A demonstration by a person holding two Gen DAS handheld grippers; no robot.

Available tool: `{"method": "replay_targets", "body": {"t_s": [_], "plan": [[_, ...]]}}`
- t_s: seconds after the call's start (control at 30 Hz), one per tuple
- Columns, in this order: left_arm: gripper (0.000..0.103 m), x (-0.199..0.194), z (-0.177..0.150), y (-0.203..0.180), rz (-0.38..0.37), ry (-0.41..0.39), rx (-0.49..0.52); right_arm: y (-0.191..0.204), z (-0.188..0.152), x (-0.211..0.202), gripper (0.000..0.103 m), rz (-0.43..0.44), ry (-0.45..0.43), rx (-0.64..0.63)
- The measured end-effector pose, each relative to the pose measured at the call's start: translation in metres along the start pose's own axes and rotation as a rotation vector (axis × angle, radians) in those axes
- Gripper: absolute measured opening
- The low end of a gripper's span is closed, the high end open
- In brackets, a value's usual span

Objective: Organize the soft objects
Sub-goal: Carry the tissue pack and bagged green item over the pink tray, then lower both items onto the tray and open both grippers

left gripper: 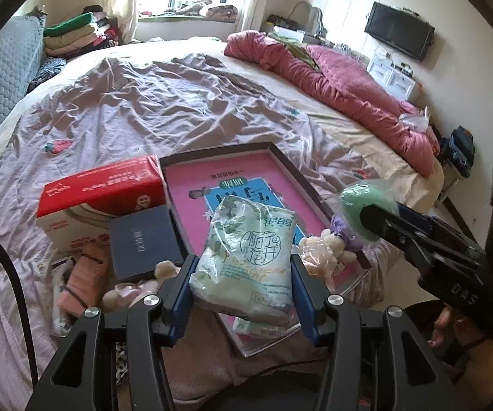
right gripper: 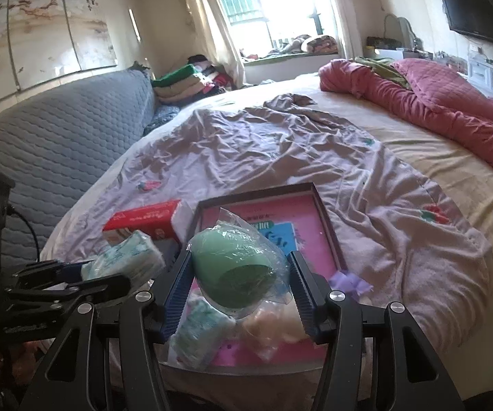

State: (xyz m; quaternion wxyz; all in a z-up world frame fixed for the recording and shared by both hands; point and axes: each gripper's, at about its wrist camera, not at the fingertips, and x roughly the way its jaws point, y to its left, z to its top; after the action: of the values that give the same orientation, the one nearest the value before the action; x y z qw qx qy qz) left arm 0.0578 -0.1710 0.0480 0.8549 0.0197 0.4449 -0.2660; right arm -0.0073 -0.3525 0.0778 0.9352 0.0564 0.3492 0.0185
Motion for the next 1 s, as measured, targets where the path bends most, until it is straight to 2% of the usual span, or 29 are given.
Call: {"method": "replay_targets", "body": {"t_s": [0.47, 1.0], "plan": [[0.052, 0.054, 0.005, -0.001, 0.019, 0.093, 0.009, -0.037, -0.009, 0.014, 0.058, -0.072, 0.028, 0.064], [0.052, 0.092, 0.009, 0.000, 0.039, 0.162, 0.031, -0.032, 0.000, 0.096, 0.058, -0.082, 0.145, 0.025]]}}
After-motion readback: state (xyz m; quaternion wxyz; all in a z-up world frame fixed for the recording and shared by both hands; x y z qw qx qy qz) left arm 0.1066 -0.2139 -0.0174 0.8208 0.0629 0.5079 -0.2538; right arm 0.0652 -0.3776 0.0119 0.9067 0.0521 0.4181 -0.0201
